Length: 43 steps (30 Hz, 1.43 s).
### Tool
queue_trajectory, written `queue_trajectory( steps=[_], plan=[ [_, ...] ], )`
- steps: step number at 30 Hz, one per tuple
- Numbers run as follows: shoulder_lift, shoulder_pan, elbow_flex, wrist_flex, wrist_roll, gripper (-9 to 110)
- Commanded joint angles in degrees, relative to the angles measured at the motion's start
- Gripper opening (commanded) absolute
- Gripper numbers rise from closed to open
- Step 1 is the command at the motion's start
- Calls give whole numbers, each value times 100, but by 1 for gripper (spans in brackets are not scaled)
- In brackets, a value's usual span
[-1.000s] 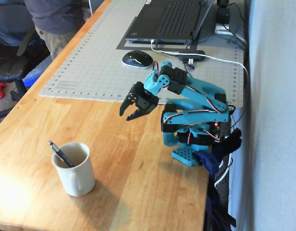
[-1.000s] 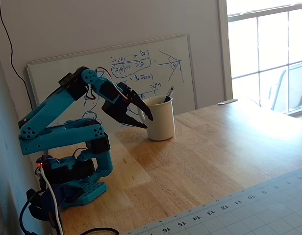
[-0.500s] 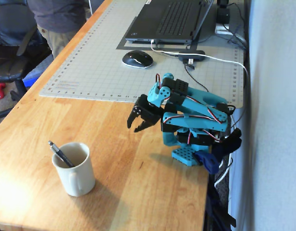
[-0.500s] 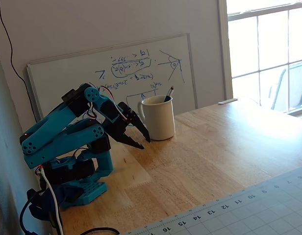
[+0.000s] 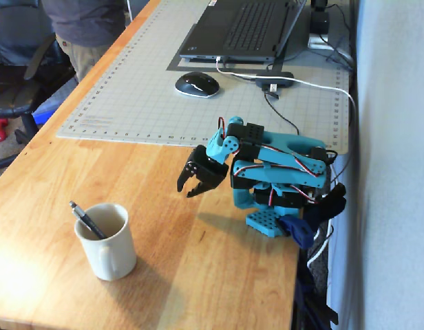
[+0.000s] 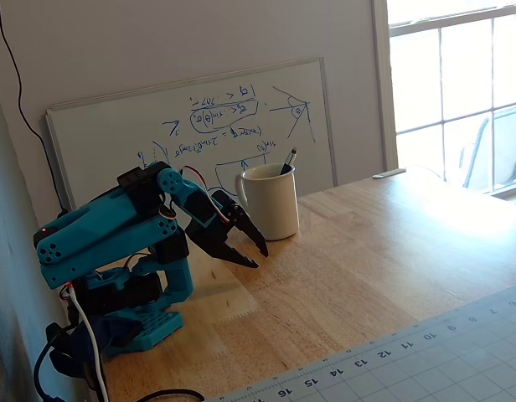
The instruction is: Grasp a pen and put it in a mug.
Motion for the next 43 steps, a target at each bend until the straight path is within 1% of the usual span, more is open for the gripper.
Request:
queue_trajectory(
  steps=[1,10,15,17,43],
  plan=[
    [141,-18,-97,-123,-35,5],
    [141,-35,-79,-18,-35,4],
    [141,-26,-97,510,-35,4],
    [141,0,-97,554,-35,4],
    [141,-9,-79,545,44,4]
  ],
)
